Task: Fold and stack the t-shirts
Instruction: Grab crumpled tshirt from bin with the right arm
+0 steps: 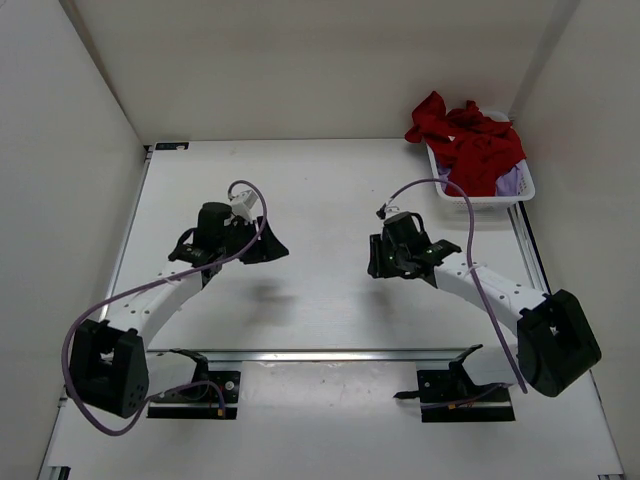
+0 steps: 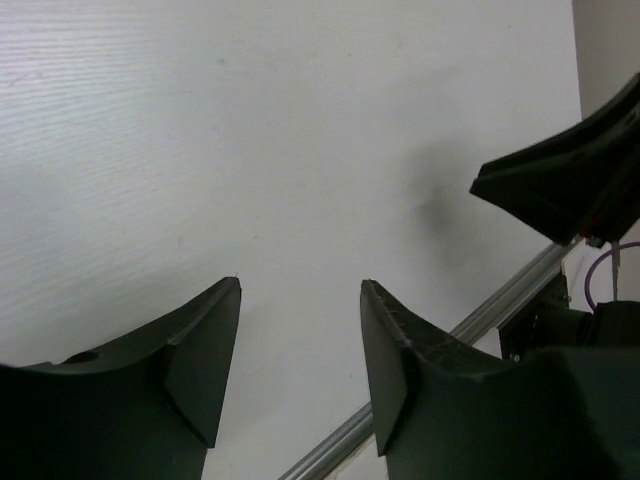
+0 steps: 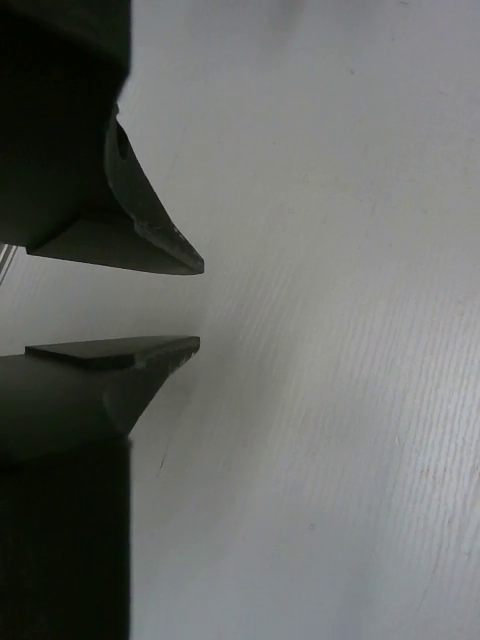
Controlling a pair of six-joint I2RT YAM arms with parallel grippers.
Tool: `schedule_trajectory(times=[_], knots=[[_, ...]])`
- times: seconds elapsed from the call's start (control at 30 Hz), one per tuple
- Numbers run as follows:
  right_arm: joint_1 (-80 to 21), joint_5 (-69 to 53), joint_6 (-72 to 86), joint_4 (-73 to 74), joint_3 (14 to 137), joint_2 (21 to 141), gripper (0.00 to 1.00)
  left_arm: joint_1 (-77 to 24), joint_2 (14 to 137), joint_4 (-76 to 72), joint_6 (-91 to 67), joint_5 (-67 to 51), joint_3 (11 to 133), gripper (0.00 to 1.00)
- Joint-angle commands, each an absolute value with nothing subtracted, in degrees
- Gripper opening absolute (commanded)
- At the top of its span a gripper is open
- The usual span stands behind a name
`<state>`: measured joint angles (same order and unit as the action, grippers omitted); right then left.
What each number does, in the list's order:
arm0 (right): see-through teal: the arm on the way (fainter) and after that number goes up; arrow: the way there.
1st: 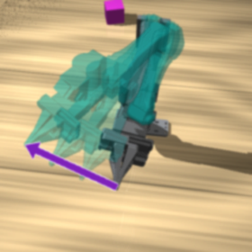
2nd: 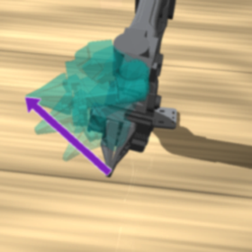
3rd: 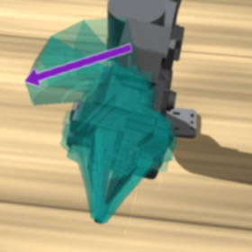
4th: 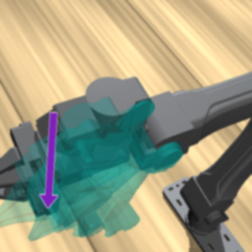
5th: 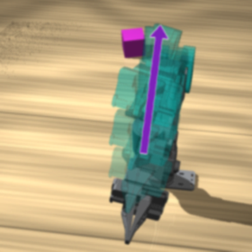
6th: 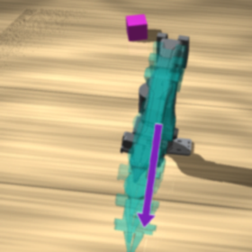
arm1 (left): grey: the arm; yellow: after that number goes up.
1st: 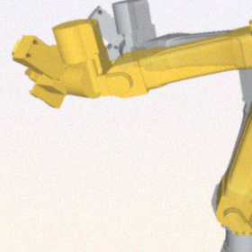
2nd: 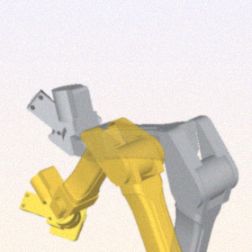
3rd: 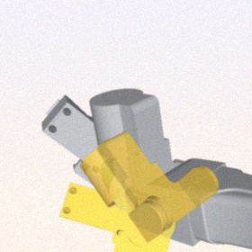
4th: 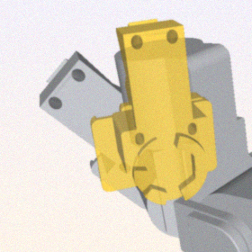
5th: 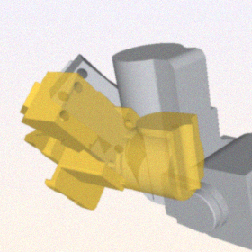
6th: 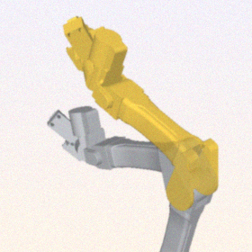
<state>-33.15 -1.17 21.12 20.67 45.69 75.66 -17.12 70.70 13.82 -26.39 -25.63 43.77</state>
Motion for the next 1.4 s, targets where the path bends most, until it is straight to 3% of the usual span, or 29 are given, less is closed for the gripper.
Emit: schedule_trajectory(times=[0.0, 0.03, 0.1, 0.13, 0.27, 0.4, 0.53, 0.7, 0.8, 0.87, 0.97, 1.13, 1.37], knots=[[-30.77, -1.67, 21.27, 19.07, 47.80, 75.15, 0.27, -18.63, 66.46, 8.97, -27.07, -26.72, 40.01, 0.61], [-30.59, -2.19, 21.18, 19.25, 48.94, 75.58, 0.24, -19.50, 65.49, 7.83, -27.24, -25.41, 38.69, 0.57], [-28.84, -3.94, 21.18, 18.90, 50.44, 75.76, 0.03, -22.65, 65.74, 8.26, -27.42, -23.14, 37.97, 0.47], [-28.48, -5.26, 21.36, 18.72, 51.84, 76.20, 0.00, -25.02, 66.35, 8.35, -27.60, -22.16, 38.14, 0.38], [-25.14, -5.89, 21.27, 20.13, 57.21, 78.74, 0.00, -31.97, 68.64, 5.89, -29.79, -19.52, 36.65, 0.06], [-16.37, -6.25, 19.70, 24.07, 68.45, 83.83, 0.00, -37.43, 69.00, 2.91, -31.11, -16.09, 35.34, 0.00], [-8.03, -0.53, 17.76, 26.81, 81.53, 89.81, 0.00, -40.77, 69.34, 1.23, -30.67, -14.42, 34.45, 0.05], [1.39, 1.42, 15.82, 32.94, 102.78, 103.94, 0.04, -40.52, 68.38, -2.72, -32.08, -17.30, 30.16, 0.31], [4.39, 2.98, 14.77, 36.28, 114.74, 112.56, 0.18, -38.77, 68.03, -4.04, -32.17, -19.07, 28.13, 0.39], [6.67, 3.95, 13.63, 38.23, 121.16, 117.14, 0.34, -38.50, 67.50, -3.78, -31.47, -19.68, 27.60, 0.40], [9.22, 4.66, 13.19, 43.23, 134.51, 126.45, 0.43, -37.70, 67.15, -3.25, -31.47, -18.90, 27.07, 0.41], [11.69, 3.43, 12.13, 48.07, 145.54, 136.04, 0.44, -37.18, 69.07, -4.48, -32.08, -20.03, 27.07, 0.42], [11.69, -2.80, 11.33, 45.01, 143.35, 140.18, 0.43, -36.30, 70.93, -5.01, -32.34, -19.87, 27.07, 0.41]])
